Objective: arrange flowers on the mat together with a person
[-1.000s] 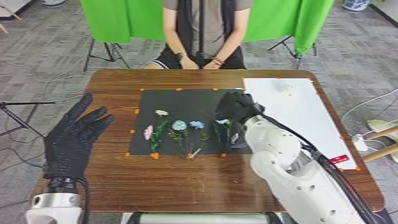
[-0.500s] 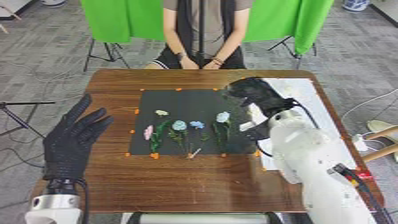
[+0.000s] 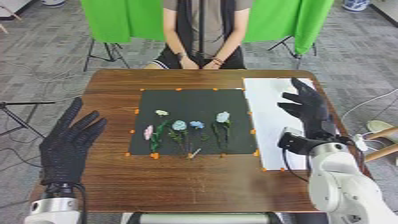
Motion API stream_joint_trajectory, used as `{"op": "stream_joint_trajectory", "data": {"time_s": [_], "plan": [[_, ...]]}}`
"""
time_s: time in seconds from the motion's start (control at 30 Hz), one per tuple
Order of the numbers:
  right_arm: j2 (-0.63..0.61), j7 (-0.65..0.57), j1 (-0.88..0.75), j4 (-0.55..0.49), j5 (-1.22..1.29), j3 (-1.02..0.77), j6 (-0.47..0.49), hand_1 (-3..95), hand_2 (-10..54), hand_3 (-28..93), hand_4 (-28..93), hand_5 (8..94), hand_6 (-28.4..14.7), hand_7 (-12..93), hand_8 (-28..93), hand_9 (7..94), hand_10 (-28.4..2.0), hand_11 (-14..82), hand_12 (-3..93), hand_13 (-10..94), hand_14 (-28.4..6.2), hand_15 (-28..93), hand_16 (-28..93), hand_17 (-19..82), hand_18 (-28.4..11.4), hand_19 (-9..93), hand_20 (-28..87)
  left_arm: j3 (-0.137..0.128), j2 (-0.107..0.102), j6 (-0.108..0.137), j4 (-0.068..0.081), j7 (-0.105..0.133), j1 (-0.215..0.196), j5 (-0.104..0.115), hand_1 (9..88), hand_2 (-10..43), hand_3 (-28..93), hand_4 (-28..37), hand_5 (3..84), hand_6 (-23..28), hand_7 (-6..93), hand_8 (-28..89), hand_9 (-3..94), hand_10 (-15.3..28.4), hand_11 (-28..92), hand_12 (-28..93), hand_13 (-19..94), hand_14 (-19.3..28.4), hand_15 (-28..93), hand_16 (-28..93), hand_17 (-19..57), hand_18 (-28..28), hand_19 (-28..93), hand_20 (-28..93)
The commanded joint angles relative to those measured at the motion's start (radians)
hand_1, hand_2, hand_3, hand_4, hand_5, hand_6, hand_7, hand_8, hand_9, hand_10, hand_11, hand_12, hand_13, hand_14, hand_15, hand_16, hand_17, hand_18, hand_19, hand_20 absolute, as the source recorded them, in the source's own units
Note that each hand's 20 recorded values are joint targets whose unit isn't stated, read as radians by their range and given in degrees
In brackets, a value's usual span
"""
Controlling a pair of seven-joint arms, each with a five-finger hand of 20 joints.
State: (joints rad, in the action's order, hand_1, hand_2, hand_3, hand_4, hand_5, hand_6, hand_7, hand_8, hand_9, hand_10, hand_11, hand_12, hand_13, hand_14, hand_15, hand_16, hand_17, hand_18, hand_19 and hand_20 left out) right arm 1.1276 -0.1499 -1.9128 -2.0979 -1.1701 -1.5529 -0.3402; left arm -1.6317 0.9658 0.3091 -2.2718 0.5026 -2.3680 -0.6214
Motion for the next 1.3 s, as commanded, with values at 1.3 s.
{"op": "stream_joint_trajectory", "data": {"time_s": [1.3], "plan": [[0.057,0.048,-0.104,-0.011,0.180,-0.079,0.013,15.4,6.2,83,-28,36.9,0.8,12,-13,44.8,-17.9,11.7,12.2,37,-20.3,34,12,1,-19.3,42,17,0.003,0.009,-0.003,0.006,-0.013,-0.014,0.003,19.2,6.6,76,-28.3,33.4,6.4,10.3,-9,35.7,20.4,23,11,27,27.2,48,-9,-6.4,26.8,60,-2]]}}
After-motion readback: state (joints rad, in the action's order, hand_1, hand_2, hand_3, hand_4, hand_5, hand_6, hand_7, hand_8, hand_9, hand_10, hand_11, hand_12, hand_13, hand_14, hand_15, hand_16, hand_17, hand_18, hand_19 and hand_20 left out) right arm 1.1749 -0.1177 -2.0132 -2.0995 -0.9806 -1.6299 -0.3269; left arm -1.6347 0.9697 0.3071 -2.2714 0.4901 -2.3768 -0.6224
